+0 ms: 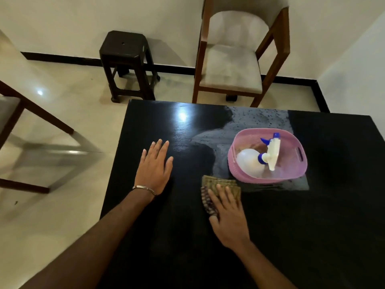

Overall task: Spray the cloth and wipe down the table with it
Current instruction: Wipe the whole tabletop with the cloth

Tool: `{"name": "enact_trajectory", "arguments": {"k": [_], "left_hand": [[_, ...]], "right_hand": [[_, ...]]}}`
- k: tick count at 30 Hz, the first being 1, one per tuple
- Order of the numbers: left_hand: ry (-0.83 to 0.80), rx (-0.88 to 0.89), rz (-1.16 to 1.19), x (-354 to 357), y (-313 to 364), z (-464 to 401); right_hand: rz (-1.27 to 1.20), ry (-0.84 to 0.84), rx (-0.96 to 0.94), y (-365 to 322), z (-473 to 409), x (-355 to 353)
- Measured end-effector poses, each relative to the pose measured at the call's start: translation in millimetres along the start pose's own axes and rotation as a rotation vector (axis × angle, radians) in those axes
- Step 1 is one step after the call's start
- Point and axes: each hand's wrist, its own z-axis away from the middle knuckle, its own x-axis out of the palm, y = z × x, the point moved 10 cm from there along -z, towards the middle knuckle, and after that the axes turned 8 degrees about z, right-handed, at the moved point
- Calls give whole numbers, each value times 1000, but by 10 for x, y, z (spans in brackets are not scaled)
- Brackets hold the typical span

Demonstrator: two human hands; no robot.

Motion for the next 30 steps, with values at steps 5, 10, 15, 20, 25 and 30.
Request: {"name": "enact_trajectory", "arguments": {"k": [5, 10, 15, 20, 25, 30], "left_hand": [[-11, 5, -32, 167, 310, 128], [-18, 8, -56, 396, 712, 294], [-42, -39, -34, 763, 1094, 494], [-49, -120, -26, 1040, 1402, 749], [-85, -159, -35, 1238, 1676, 1003], [-134, -161, -37, 1411, 1891, 1093]], "right_hand": [[27, -6, 306, 1506, 504, -13], [2, 12, 588, 2962, 1029, 59], [-32, 0, 697, 3933, 1339, 15], [-74, -31, 754, 3659, 1272, 10], [-43, -27, 222, 1876, 986, -21], [-43, -210, -350, 803, 1059, 93]]}}
